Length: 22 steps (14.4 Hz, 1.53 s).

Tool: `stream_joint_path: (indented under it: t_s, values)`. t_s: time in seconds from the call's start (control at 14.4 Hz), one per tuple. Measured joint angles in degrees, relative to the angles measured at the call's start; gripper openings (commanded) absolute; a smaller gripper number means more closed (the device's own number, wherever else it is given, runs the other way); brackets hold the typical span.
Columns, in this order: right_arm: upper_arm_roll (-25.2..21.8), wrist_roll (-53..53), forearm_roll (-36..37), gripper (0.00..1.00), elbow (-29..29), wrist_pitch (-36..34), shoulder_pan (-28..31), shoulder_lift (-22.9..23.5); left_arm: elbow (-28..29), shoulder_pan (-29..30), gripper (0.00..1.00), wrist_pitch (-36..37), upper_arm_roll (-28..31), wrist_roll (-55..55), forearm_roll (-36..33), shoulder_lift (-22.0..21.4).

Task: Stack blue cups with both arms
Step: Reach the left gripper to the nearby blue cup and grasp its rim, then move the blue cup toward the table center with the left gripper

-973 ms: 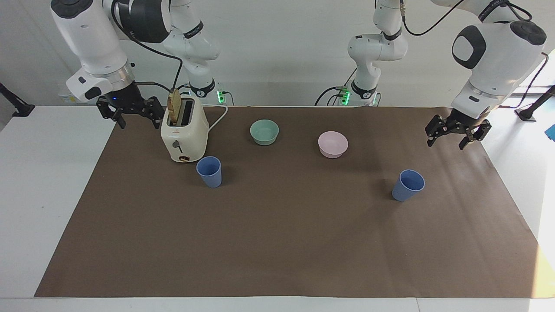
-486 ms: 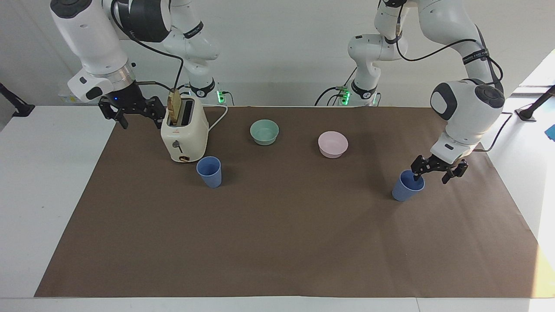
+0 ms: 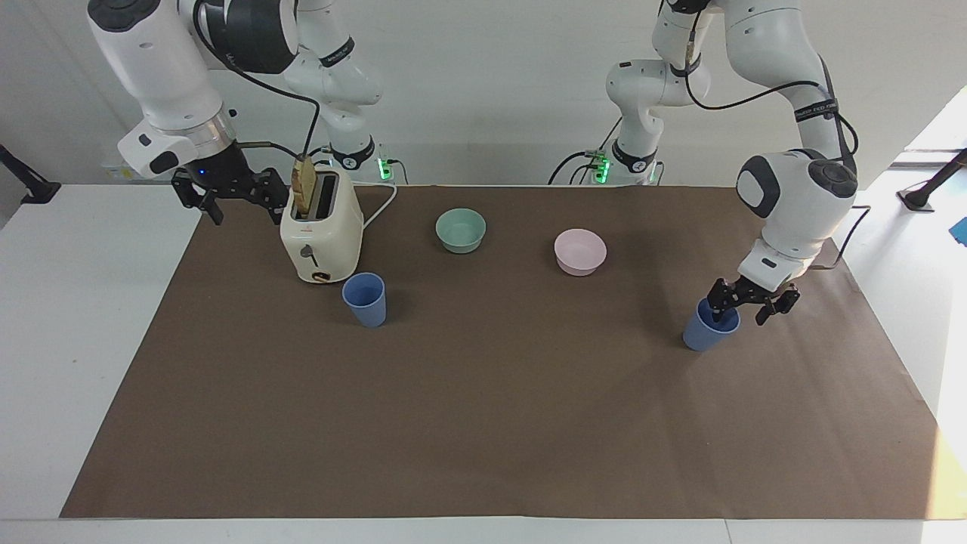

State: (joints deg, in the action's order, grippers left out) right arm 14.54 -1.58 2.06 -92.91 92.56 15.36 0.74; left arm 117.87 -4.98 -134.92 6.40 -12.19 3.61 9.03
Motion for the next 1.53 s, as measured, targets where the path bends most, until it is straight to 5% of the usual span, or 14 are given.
stream_joint_path:
  t_s: [0.76, 1.53]
  values:
    - [-0.02, 0.00, 0.00, 1.00, 0.00, 0.00, 0.00, 0.00, -5.50, -0.96, 0.00, 5.50, -0.69, 1.41, 0.51, -2.03]
    - [-0.04, 0.00, 0.00, 1.00, -0.03, 0.00, 0.00, 0.00, -4.23, -23.14, 0.00, 2.92, -1.36, 30.39, 0.51, -1.03]
